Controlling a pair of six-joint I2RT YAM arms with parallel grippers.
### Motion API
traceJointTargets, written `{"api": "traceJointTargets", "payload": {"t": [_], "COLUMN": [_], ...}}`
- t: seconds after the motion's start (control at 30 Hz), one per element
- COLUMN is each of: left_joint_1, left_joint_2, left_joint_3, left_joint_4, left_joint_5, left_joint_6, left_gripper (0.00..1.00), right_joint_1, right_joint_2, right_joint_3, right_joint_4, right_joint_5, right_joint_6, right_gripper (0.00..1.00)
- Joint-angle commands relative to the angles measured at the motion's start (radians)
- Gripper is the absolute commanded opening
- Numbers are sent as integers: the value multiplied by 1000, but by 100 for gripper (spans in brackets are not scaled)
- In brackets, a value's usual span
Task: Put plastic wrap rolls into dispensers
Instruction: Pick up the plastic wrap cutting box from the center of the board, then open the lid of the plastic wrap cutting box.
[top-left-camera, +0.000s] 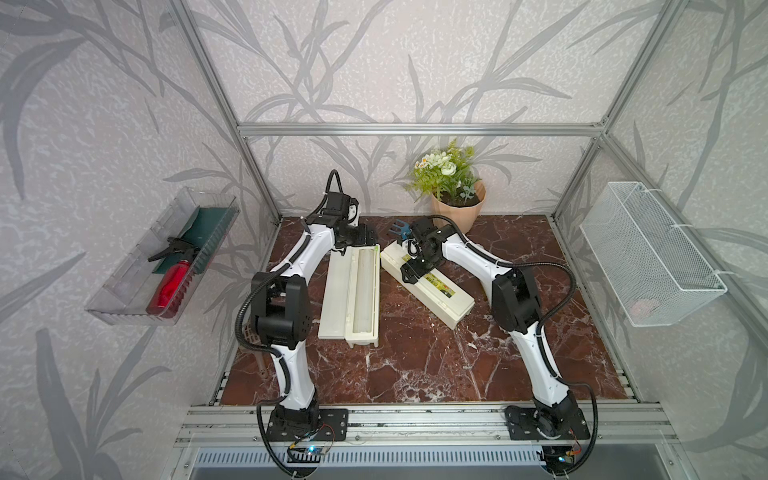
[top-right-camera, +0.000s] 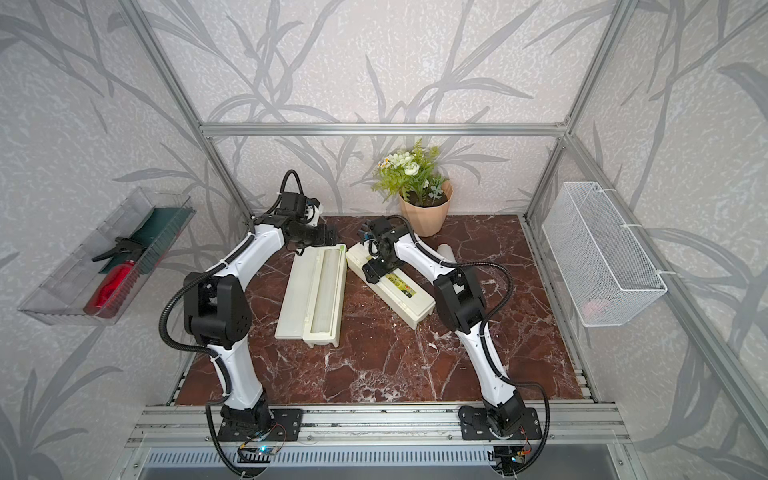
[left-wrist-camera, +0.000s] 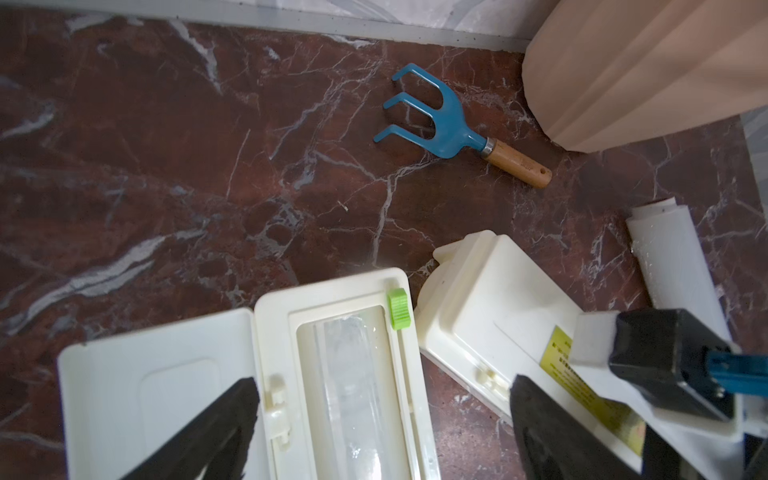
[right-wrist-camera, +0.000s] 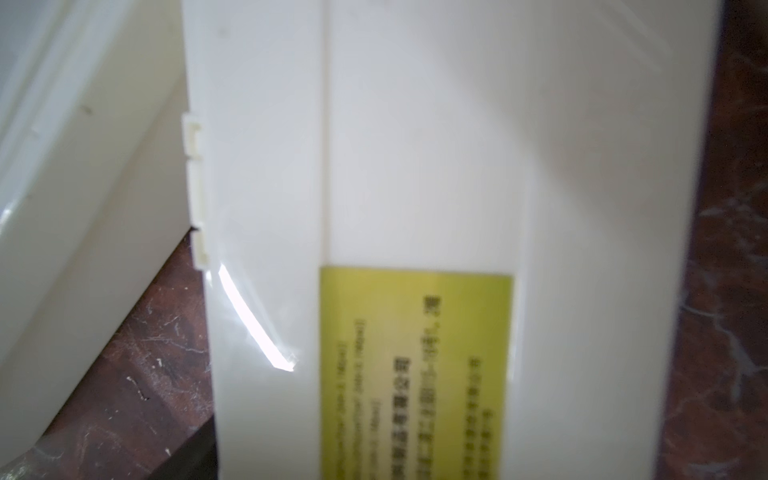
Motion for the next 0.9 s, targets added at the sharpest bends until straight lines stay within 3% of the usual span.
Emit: {"api": "traceJointTargets", "payload": {"t": [0.0,0.1,0.3,0.4,0.53,0.7,0.87], "left_joint_1": [8,10,25,40,41,42,44], "left_joint_2": [-61,-114,-274,-303,-281,-262,-270], "left_joint_3": [-27,-73,-309,-363,-331,-301,-303], "left_joint_4": [12,-10,153,227,205,232,251], "left_joint_5": [50,172,382,462,519,583,636], "left_joint_6": [205,378,677,699,778,795,786], "left_gripper": [95,92,92,93,96,100,100], "right_joint_1": [-30,-55,-122,-142,-158,-160,-160], "right_joint_2": [-119,-173,-219,-216,-200,-167,-184], "right_joint_3": [-24,-36,-26,7,58,155,129], "right_joint_4": [37,43,44,12,-51,-202,-238], "right_joint_5": [-122,-238,-376,-450,-540,-620,-664], "right_joint_6": [-28,-72,-154,-230,-346,-549,-680], "right_gripper": [66,66,66,65,64,64,64]}}
